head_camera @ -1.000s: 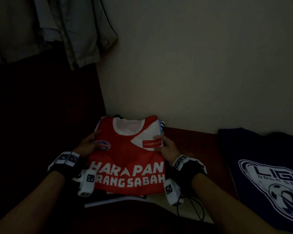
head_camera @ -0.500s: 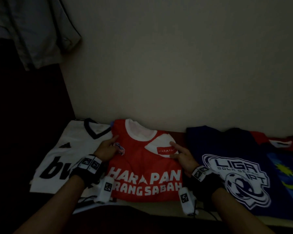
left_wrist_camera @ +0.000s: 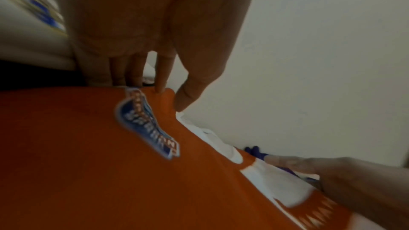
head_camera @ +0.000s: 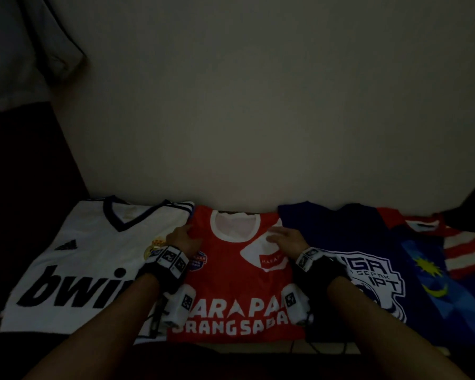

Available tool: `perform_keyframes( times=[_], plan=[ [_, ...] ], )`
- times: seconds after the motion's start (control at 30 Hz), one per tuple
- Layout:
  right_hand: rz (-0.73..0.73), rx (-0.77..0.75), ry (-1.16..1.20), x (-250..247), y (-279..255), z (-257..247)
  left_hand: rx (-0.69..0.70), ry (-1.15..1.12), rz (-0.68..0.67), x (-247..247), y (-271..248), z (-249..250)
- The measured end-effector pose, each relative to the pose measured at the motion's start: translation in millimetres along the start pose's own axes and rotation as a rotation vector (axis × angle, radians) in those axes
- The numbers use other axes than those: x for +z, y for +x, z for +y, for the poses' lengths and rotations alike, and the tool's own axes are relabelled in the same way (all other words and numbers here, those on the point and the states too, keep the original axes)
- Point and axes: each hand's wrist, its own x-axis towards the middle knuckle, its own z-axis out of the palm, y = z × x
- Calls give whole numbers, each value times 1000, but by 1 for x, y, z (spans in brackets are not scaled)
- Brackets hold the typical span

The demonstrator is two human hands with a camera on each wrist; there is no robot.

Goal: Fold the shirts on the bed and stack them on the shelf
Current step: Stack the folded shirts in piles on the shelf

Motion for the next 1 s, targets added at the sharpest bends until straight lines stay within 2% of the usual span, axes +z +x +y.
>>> perform_keyframes(
  times=[0.13, 0.3, 0.5, 0.57, 0.77, 0.9, 1.0],
  plan=[
    [-72, 64, -128, 1, 19, -10, -12, 131, -23, -1, 26, -1],
    [-63, -29, -95, -9, 31, -7, 55, 141, 40, 0, 48, -5],
    [-154, -62, -276, -7, 39, -16, 91, 243, -30, 4, 59, 0],
    [-133, -74, -270, -9, 47, -20, 92, 235, -21, 3, 62, 3],
    [-54, 15, -144, -5, 70, -20, 67, 144, 8, 3, 76, 10],
    [17, -143, -119, -11, 70, -10, 86, 58, 5, 0, 83, 5],
    [1, -191, -122, -16, 73, -7, 129, -3, 74, 0, 85, -1]
  ],
)
